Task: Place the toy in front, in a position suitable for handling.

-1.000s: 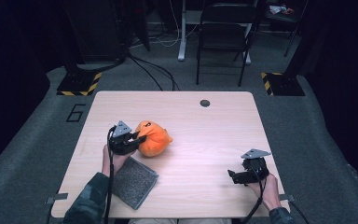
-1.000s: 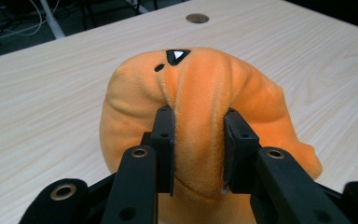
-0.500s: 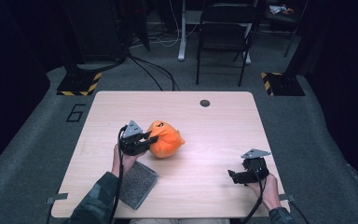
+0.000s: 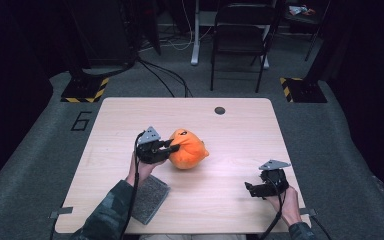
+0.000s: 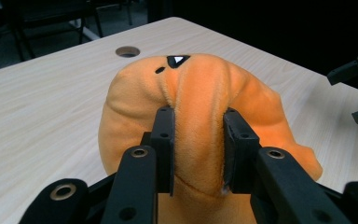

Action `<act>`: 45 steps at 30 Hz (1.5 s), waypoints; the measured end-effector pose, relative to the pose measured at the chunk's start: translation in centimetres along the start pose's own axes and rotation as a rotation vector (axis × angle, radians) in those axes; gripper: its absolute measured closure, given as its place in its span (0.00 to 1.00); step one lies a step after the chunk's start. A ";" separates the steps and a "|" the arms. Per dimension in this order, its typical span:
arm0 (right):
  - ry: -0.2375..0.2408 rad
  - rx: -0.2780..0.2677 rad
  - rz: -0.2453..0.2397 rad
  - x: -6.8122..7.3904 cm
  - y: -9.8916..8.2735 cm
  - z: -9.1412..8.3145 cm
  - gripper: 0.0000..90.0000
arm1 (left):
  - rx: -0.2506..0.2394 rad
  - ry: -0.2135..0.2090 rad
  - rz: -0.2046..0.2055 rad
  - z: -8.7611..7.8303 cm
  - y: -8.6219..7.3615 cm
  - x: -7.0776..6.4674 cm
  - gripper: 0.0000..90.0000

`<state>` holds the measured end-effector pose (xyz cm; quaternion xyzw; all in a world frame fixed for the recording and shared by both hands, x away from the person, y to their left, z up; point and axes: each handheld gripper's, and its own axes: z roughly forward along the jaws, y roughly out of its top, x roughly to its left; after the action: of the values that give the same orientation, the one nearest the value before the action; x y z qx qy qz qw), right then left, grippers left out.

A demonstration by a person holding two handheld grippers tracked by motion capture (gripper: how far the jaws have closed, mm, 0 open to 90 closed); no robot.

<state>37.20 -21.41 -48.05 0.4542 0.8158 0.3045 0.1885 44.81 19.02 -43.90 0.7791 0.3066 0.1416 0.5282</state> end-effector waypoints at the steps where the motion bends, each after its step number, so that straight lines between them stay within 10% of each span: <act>1: -0.001 0.004 0.002 0.1 0.0 -0.1 0.10 | -0.001 -0.010 0.006 0.2 0.1 0.0 0.78; 8: 0.001 0.004 -0.005 -0.1 0.1 0.1 0.10 | -0.026 -0.069 0.028 2.1 1.1 0.3 0.77; 15: 0.000 0.005 -0.004 0.1 0.2 0.1 0.10 | 0.110 -0.113 0.094 5.8 0.6 0.7 0.75; 20: -0.001 0.007 -0.012 0.0 0.1 0.2 0.10 | 0.141 -0.118 0.047 6.1 0.2 1.7 0.69; 33: 0.016 0.013 -0.010 0.1 0.1 0.1 0.10 | 0.178 -0.065 0.024 3.7 0.4 2.0 0.19; 45: 0.018 0.010 -0.004 0.1 0.0 0.0 0.10 | 0.224 0.087 0.026 -4.2 -2.0 1.3 0.14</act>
<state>37.17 -21.36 -48.03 0.4510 0.8198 0.3039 0.1794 42.84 23.44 -44.19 0.8303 0.3331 0.1471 0.4219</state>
